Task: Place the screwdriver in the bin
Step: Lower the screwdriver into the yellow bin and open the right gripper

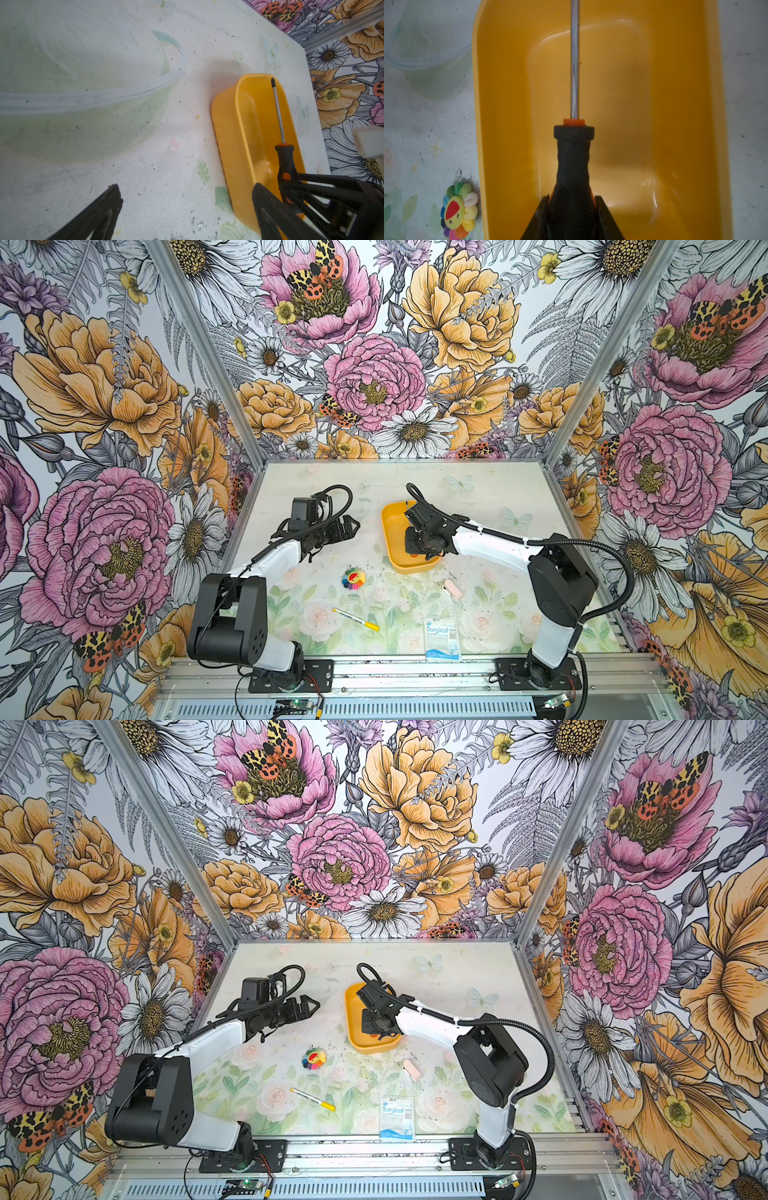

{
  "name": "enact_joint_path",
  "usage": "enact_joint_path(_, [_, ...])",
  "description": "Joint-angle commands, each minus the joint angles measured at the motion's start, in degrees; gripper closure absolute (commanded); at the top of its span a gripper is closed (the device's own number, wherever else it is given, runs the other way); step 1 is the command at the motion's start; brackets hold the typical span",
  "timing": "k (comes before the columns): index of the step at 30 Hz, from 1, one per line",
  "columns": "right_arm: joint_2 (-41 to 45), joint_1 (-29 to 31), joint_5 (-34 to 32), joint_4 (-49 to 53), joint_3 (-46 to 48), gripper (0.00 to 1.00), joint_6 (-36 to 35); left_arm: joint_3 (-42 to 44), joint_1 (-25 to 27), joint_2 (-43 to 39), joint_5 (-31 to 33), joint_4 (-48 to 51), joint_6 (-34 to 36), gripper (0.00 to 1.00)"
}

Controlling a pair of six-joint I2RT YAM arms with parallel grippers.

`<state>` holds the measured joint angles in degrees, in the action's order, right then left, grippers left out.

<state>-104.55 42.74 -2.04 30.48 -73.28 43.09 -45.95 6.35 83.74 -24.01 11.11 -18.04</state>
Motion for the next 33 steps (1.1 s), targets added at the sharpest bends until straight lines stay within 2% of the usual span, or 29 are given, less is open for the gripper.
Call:
enact_joint_path(1, [-1.8,0.3,0.7,0.7,-0.6,1.00,0.2,-0.1,0.6,0.6,0.8,-0.5,0.8,0.01])
enact_joint_path(19, [-7.4,0.2,0.6,1.8,-3.4,1.00,-1.0,0.2,0.6,0.9,1.3,-0.3,1.4,0.01])
enact_joint_path(27, [-8.2,0.2,0.6,2.1,-3.7,0.66,-1.4,0.1,0.6,1.4,1.1,-0.3,1.5,0.01])
enact_joint_path(33, [-8.2,0.3,-0.7,3.1,-4.4,0.51,-2.0,0.0,0.7,1.7,1.1,-0.5,1.6,0.01])
